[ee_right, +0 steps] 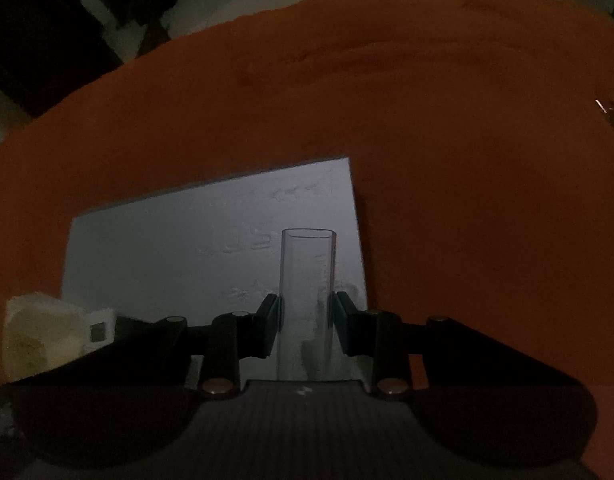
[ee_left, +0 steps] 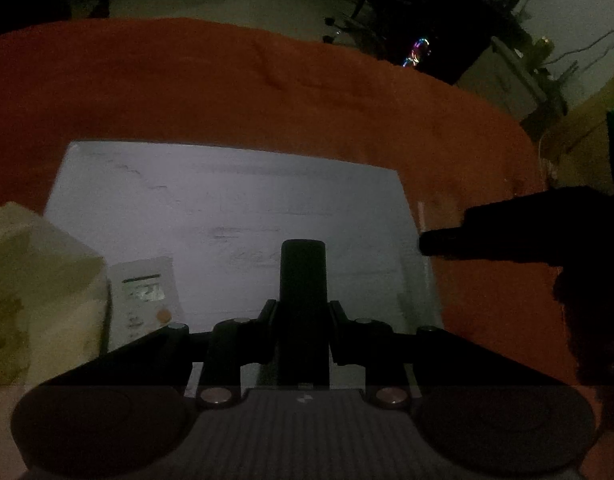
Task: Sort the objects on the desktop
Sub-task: 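Lift the black stick with the left tool while the right tool grasps the large clear tube, then carry the black stick with the left tool while the right tool carries the tube into the box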
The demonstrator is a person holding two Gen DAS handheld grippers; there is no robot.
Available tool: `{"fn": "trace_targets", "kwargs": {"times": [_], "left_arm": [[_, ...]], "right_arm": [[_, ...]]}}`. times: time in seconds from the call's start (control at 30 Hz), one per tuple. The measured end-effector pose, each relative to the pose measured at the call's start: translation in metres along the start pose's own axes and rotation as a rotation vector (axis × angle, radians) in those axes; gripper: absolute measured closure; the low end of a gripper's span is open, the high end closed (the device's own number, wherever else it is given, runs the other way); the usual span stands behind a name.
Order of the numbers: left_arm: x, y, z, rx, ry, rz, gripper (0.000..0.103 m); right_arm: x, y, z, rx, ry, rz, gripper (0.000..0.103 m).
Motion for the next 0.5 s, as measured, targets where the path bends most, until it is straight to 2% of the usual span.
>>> {"fn": "trace_targets", "kwargs": {"times": [0.17,0.27,0.5], "left_arm": [[-0.009,0.017,0.006,0.02,-0.013,0.027,0.082],[-0.012,0.03,0.014,-0.001,-0.006,0.042,0.082],[-0.049,0.072,0.033,0.043,-0.038,0.086,0.082]], "right_arm": [[-0.022,0.036,-0.004,0.02,0.023,0.032,0.07],[-0.039,0.059,-0.01,0.03,0.049,0.053,0.07],[-0.086,0.098,-0.031,0.055,0.102,0.078,0.07]]}}
Point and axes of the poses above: each gripper's, at about its wrist camera, not at the fingertips, and y roughly against the way its jaws point, z to its right, x to its top, the point moved 3 cm from there along -y, roughly the way its jaws point, and after that the axes turned 14 degrees about -z, right-handed, at the moved point
